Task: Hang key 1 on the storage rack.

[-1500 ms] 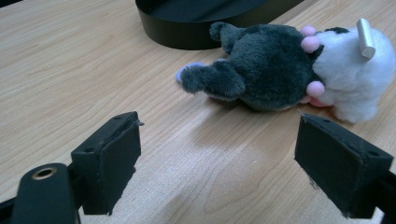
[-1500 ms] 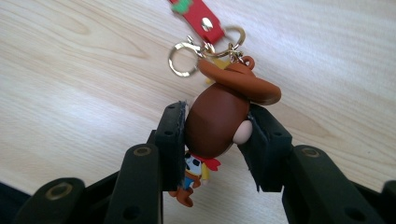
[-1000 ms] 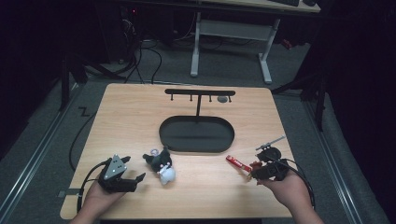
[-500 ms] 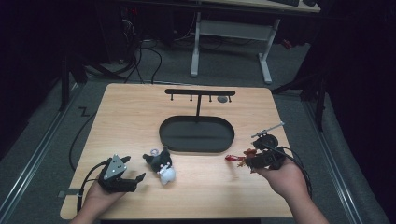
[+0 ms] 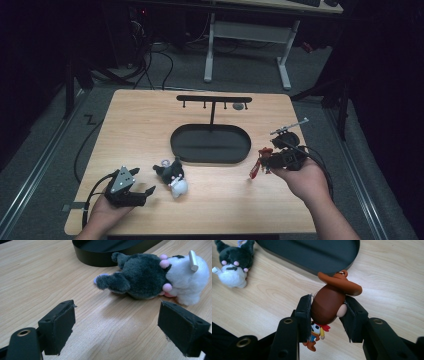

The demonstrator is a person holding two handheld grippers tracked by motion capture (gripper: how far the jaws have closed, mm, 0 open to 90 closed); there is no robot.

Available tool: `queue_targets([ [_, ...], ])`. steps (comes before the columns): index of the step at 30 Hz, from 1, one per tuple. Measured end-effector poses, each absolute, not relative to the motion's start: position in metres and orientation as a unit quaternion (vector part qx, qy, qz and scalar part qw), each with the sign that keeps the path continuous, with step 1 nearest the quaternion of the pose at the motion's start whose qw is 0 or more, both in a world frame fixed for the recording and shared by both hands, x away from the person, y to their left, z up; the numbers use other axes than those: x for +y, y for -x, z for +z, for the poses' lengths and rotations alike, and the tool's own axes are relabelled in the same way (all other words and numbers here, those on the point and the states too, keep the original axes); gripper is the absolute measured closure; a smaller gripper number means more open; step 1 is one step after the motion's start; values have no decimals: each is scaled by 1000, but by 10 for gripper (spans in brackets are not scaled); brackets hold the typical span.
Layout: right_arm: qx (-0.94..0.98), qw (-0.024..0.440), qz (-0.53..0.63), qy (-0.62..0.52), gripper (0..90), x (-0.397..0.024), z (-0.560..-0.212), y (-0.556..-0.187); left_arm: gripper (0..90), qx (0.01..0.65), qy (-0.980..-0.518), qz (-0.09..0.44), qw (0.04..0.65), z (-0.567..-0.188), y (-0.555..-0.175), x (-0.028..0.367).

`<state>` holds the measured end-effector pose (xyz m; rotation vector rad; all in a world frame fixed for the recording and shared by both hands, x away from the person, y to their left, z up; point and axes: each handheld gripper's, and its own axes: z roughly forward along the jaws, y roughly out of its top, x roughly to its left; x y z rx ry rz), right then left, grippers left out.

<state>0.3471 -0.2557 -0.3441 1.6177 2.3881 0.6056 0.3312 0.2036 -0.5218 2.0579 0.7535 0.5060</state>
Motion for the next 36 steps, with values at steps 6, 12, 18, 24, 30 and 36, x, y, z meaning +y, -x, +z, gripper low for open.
queue_targets([
  [6,802,95,210,-551,614,-258,-336,-355,149,300,-826,201,433,-523,-331,202],
  [12,804,95,199,-552,614,-257,-328,-365,149,298,-827,201,433,-523,-332,203],
  [18,812,87,173,-551,615,-251,-320,-377,150,298,-827,201,433,-523,-332,203],
  [24,822,90,136,-546,615,-244,-313,-387,150,297,-828,199,432,-523,-332,203],
  [30,824,88,121,-546,615,-240,-307,-397,150,296,-829,197,432,-523,-332,204],
  [36,826,87,114,-546,615,-238,-303,-405,150,292,-833,194,429,-524,-332,202],
])
